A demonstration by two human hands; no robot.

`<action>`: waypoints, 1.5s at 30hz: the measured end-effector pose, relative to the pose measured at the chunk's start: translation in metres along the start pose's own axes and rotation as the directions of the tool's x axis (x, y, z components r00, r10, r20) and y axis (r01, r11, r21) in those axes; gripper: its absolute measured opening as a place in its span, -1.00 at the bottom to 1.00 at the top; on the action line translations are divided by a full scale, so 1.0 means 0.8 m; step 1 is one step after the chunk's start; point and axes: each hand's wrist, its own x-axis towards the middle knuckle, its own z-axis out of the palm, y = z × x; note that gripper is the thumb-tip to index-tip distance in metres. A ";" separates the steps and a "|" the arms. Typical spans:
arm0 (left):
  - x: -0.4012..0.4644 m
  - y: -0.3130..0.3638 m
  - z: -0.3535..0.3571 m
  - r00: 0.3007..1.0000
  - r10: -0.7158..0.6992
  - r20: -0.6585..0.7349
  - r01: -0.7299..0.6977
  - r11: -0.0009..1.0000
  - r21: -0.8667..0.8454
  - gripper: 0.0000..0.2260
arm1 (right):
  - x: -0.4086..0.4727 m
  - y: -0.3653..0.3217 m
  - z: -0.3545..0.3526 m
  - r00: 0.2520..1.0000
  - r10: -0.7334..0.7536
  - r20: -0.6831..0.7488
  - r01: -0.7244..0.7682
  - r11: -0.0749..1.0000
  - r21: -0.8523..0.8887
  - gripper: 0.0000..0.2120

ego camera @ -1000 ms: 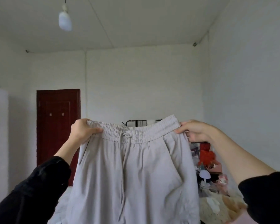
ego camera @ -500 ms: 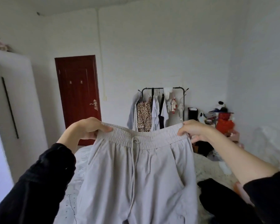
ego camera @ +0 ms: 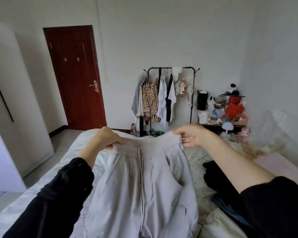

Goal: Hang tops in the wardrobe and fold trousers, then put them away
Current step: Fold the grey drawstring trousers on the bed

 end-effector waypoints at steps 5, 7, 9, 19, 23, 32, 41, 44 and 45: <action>-0.023 0.010 0.060 0.968 0.005 0.252 0.102 0.907 -0.409 -0.94 | -0.006 0.017 0.057 0.990 -0.080 0.115 0.075 0.996 0.047 -0.97; -0.026 0.016 0.073 0.964 0.018 0.264 0.106 0.888 -0.448 -0.95 | -0.010 0.019 0.074 0.983 -0.121 0.141 0.115 0.992 0.049 -0.91; -0.024 0.019 0.077 0.963 0.017 0.269 0.122 0.863 -0.490 -0.96 | -0.011 0.019 0.079 0.981 -0.154 0.121 0.153 0.988 0.024 -0.81; -0.031 0.023 0.072 0.867 0.024 0.497 0.180 0.916 -0.358 -0.74 | -0.007 0.054 0.058 0.896 -0.334 0.293 0.398 0.897 -0.193 -0.63; -0.034 0.030 0.074 0.857 0.084 0.508 0.083 0.951 -0.297 -0.79 | 0.000 0.056 0.058 0.881 -0.435 0.188 0.474 0.801 -0.366 -0.68; -0.042 0.026 0.048 0.896 0.337 0.289 -0.216 0.900 -0.378 -0.82 | -0.003 0.047 0.050 0.830 -0.551 0.090 0.544 0.762 -0.350 -0.82; -0.027 0.033 0.025 0.810 0.585 0.046 -0.534 0.702 0.472 -0.09 | -0.024 -0.017 0.013 0.805 -0.567 0.176 0.583 0.810 -0.057 -0.59; -0.019 0.036 0.004 0.881 0.467 0.074 -0.472 0.857 0.209 -0.11 | -0.029 -0.031 0.000 0.786 -0.587 0.192 0.597 0.802 0.013 -0.60; -0.018 0.034 -0.002 0.895 0.434 0.105 -0.442 0.894 0.070 -0.20 | -0.030 -0.034 -0.005 0.778 -0.602 0.181 0.608 0.794 0.029 -0.60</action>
